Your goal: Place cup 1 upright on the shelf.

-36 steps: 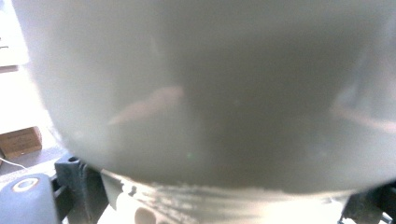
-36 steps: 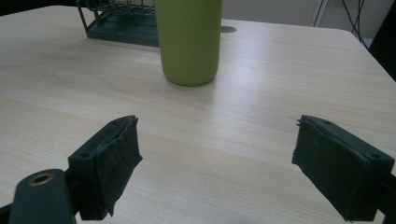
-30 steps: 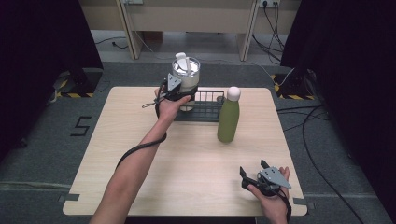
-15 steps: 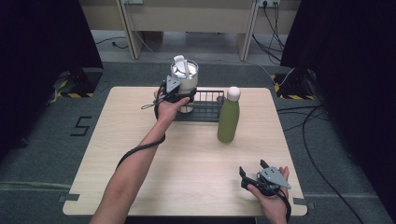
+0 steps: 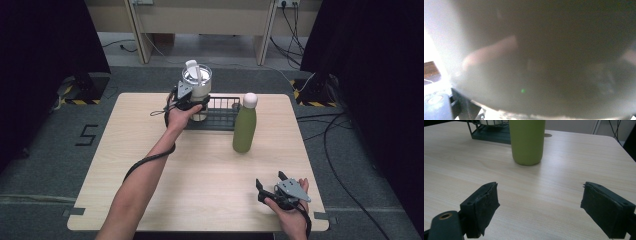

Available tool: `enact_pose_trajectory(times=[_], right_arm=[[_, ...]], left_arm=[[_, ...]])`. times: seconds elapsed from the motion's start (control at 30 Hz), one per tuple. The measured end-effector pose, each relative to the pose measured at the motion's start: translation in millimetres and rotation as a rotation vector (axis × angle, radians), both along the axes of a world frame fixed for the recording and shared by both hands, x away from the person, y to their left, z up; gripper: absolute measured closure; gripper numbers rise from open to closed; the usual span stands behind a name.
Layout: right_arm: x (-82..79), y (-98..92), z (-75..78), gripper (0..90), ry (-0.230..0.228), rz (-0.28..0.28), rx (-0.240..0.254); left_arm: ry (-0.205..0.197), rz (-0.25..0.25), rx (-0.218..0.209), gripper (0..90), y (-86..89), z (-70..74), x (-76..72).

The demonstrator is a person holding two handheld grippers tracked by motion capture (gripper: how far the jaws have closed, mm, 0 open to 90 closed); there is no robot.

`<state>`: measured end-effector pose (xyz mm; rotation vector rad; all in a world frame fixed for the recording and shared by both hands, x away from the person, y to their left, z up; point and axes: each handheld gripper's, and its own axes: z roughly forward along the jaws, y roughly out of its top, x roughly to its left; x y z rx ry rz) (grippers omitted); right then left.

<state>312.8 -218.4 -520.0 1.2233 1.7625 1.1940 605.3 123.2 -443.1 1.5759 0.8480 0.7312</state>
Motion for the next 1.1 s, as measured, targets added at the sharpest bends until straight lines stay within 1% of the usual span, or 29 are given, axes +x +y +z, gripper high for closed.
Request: enact_pose_trajectory(times=[0.07, 0.3, 0.5, 0.63, 0.83, 1.1], right_arm=[[0.1, 0.1, 0.0, 13.6, 0.000, 0.002, 0.000], [0.3, 0.5, 0.0, 13.2, 0.002, 0.007, -0.004], [0.2, 1.0, 0.0, 13.0, 0.002, 0.010, -0.007], [0.3, 1.6, 0.0, 12.9, 0.001, 0.009, -0.008], [0.1, 2.0, 0.0, 12.9, 0.000, 0.010, -0.012], [0.3, 2.2, 0.0, 12.9, 0.001, 0.010, -0.008]], left_arm=[[0.001, 0.005, 0.009, 5.2, 0.5, -1.2, -0.2], [-0.025, 0.005, 0.026, 1.2, 3.2, 1.7, -3.5], [-0.028, 0.011, 0.034, 0.3, 6.6, 3.3, -7.9], [-0.039, 0.012, 0.026, 0.0, 8.9, 4.9, -12.8], [-0.045, 0.015, 0.036, 0.0, 13.8, 7.9, -17.8], [-0.052, 0.023, 0.041, 0.3, 20.1, 7.1, -25.3]])
